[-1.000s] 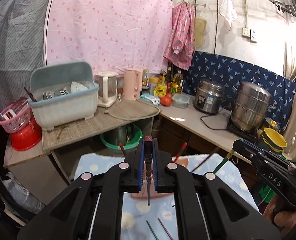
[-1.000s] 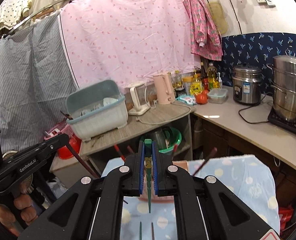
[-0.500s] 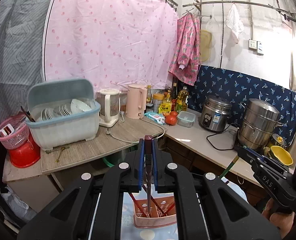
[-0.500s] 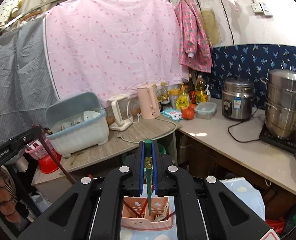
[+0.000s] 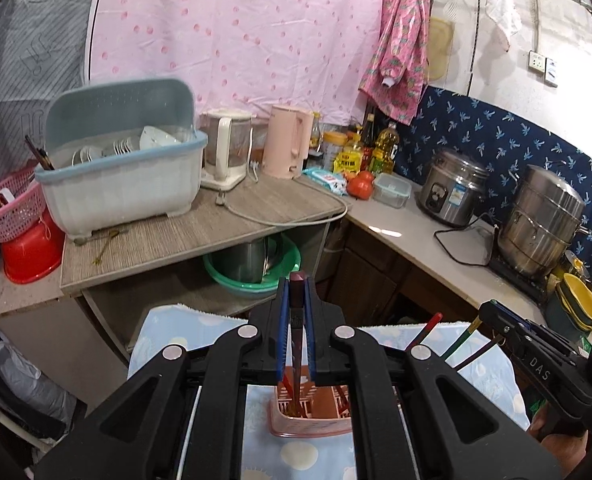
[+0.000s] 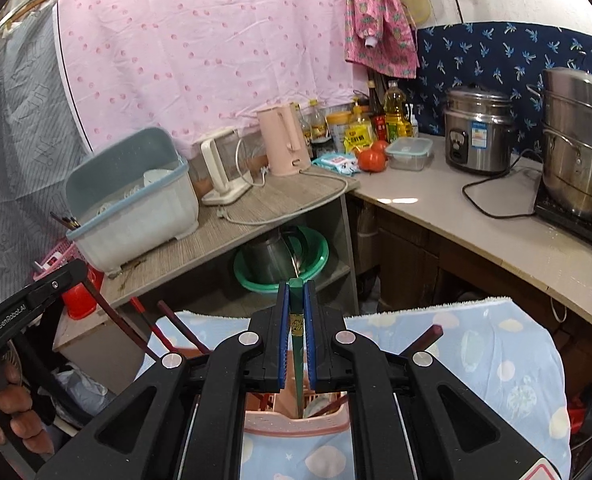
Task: Organize utensils
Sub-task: 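Release the dark red chopstick into the basket with the left tool while the right tool releases the green one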
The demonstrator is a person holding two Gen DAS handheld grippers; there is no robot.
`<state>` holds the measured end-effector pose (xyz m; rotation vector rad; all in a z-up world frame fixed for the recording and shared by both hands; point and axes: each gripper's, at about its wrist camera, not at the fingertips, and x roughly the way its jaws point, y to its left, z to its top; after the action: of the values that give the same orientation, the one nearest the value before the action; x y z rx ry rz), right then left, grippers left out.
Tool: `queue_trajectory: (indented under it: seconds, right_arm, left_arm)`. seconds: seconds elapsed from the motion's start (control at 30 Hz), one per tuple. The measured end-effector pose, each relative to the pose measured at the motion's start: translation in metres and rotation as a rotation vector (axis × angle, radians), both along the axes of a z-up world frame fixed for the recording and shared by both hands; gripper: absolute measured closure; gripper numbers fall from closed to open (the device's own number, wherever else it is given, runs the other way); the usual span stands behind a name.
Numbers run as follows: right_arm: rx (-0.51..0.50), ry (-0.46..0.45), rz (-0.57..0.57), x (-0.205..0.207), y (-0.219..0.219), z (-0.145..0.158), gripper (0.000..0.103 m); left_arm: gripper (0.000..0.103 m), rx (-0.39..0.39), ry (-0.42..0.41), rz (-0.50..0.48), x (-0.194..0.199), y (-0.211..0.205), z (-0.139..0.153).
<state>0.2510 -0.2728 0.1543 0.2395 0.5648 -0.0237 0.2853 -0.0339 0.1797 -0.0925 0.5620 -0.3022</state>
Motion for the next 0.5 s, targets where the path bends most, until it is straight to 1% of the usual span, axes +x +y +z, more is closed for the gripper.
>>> queue_trajectory:
  seconds: [0.07,0.1,0.13,0.17,0.2,0.23,0.27,0.5]
  right_arm:
    - [0.002,0.010,-0.010,0.001,-0.002,-0.005,0.096]
    - [0.004,0.007,-0.022,0.000,-0.004,-0.007,0.093]
    - [0.005,0.006,-0.030,-0.001,-0.006,-0.008,0.085]
    - [0.007,0.004,-0.038,-0.002,-0.009,-0.008,0.080]
    - [0.009,-0.005,-0.048,-0.005,-0.010,-0.008,0.070]
    - [0.007,-0.012,-0.054,-0.007,-0.011,-0.007,0.066]
    - [0.004,-0.016,-0.056,-0.008,-0.011,-0.006,0.066]
    - [-0.017,-0.022,-0.042,-0.023,-0.006,-0.006,0.066]
  left_arm:
    - [0.096,0.003,0.011,0.000,0.000,0.000,-0.005]
    - [0.096,0.004,0.014,0.000,0.000,0.000,-0.007]
    - [0.095,0.007,0.012,0.008,-0.001,0.001,-0.008]
    - [0.089,0.011,0.011,0.013,-0.002,0.001,-0.009]
    - [0.084,0.013,0.010,0.013,-0.003,0.001,-0.009]
    - [0.074,0.017,0.008,0.019,-0.005,0.002,-0.010]
    - [0.069,0.020,0.005,0.025,-0.005,0.002,-0.011]
    - [0.068,0.049,0.007,0.034,-0.016,-0.002,-0.013]
